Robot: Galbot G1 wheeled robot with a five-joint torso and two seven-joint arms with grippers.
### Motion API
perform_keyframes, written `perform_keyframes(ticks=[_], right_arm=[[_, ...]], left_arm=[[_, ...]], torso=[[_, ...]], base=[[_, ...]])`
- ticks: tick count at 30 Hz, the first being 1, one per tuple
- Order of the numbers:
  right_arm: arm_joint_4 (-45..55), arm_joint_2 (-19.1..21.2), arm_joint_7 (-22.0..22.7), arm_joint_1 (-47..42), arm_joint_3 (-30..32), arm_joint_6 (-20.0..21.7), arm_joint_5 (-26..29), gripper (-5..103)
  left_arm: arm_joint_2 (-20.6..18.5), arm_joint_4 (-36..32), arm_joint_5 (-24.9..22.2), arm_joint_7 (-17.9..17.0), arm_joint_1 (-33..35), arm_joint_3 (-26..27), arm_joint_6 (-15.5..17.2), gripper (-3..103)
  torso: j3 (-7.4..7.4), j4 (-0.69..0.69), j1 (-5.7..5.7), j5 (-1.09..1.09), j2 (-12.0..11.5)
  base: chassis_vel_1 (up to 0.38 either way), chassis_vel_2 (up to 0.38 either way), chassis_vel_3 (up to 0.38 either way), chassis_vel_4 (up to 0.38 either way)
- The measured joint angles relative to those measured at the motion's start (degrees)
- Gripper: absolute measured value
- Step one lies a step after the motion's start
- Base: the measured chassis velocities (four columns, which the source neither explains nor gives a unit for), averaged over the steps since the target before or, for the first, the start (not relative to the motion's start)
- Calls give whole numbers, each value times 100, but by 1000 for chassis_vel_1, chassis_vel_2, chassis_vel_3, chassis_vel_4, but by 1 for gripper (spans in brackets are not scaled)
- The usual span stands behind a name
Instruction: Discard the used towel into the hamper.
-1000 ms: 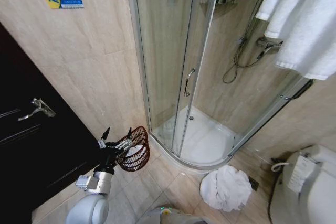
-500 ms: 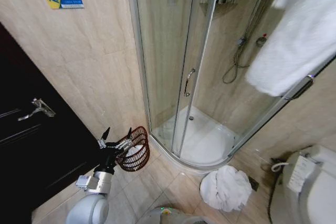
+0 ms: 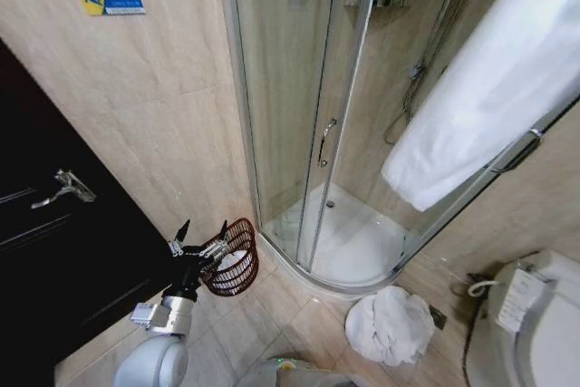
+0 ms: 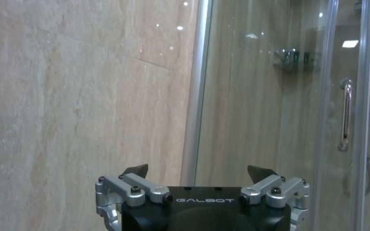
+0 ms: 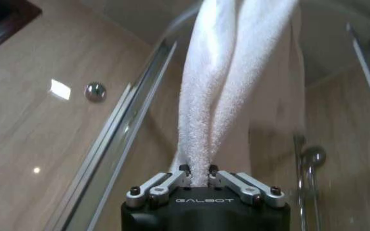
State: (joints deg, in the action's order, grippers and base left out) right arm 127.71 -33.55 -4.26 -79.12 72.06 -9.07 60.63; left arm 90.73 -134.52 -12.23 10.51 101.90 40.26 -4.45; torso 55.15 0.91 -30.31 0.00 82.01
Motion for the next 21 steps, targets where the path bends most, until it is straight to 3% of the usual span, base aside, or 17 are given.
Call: perform_keyframes(ticks=[11,21], right_arm=[[271,-999,-465,-1110,-236,-323,-689,8],[30,-1632,-817,-1588,-721,-627,-1401,8]], left_arm=[[0,0,0,0,0,0,0,100],[0,0,0,0,0,0,0,100]], torso=[[0,0,0,0,0],[0,-1,0,1,0]], base=[[0,0,0,0],[0,0,0,0]])
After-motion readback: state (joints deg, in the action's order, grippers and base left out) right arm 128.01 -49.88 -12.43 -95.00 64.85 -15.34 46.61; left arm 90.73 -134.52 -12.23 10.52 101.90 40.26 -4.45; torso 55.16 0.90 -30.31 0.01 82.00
